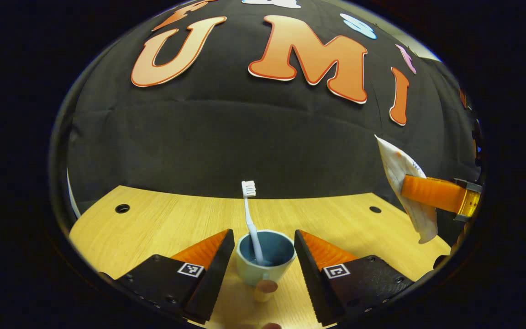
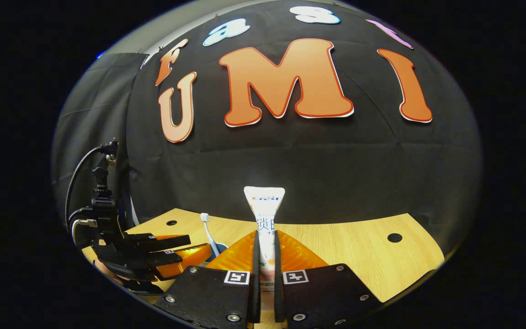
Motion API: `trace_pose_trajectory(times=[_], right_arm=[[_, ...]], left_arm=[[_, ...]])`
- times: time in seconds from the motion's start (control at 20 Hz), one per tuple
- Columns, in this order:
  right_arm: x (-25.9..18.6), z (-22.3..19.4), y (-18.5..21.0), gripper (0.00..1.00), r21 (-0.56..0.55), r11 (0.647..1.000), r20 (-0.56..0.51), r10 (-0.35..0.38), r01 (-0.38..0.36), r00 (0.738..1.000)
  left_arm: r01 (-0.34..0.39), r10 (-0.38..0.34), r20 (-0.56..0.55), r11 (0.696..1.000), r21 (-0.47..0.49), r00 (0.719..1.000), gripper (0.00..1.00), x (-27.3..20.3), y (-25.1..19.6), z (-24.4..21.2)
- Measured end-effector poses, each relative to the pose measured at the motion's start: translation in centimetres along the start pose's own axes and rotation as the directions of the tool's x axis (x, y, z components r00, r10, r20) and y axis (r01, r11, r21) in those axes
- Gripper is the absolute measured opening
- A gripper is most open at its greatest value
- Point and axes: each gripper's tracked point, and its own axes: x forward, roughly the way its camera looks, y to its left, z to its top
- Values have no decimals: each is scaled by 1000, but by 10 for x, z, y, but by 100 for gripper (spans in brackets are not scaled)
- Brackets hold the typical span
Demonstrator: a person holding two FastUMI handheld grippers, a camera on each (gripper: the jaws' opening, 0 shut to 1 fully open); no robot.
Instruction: Put the toothbrush and toothpaste on the desktop into the cup, then pick up the cup and place it on the coaster on the desktop.
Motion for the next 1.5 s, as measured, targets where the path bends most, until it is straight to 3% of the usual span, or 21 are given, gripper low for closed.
trace_pose_trajectory(times=[0.15, 0.3, 0.4, 0.55, 0.95, 1.2, 1.5], right_arm=[[-1, 4, 11, 12, 8, 1000, 14, 20, -20, 1000], [-1, 9, 21, 12, 7, 999, 43, 40, -41, 998], [-1, 17, 27, 12, 3, 999, 74, 54, -54, 996], [2, 27, 39, 12, 20, 996, 124, 81, -84, 989], [22, 35, 76, 12, 53, 988, 234, 132, -148, 963], [45, 40, 91, 12, 55, 984, 309, 144, -169, 940], [83, 25, 105, 12, 105, 975, 311, 156, -197, 938]], left_arm=[[-15, 16, -32, 1000, 7, 999, 92, -14, 7, -1], [-49, 50, -47, 998, 29, 998, 96, -31, 19, -1], [-33, 33, -35, 999, -10, 999, 98, -46, 23, 0], [-55, 54, -23, 998, -35, 998, 98, -63, 41, -5], [-90, 90, -4, 995, 41, 996, 98, -97, 70, -18], [-93, 94, -8, 995, 20, 996, 98, -97, 81, -30], [-107, 107, -37, 994, -7, 994, 98, -83, 95, -54]])
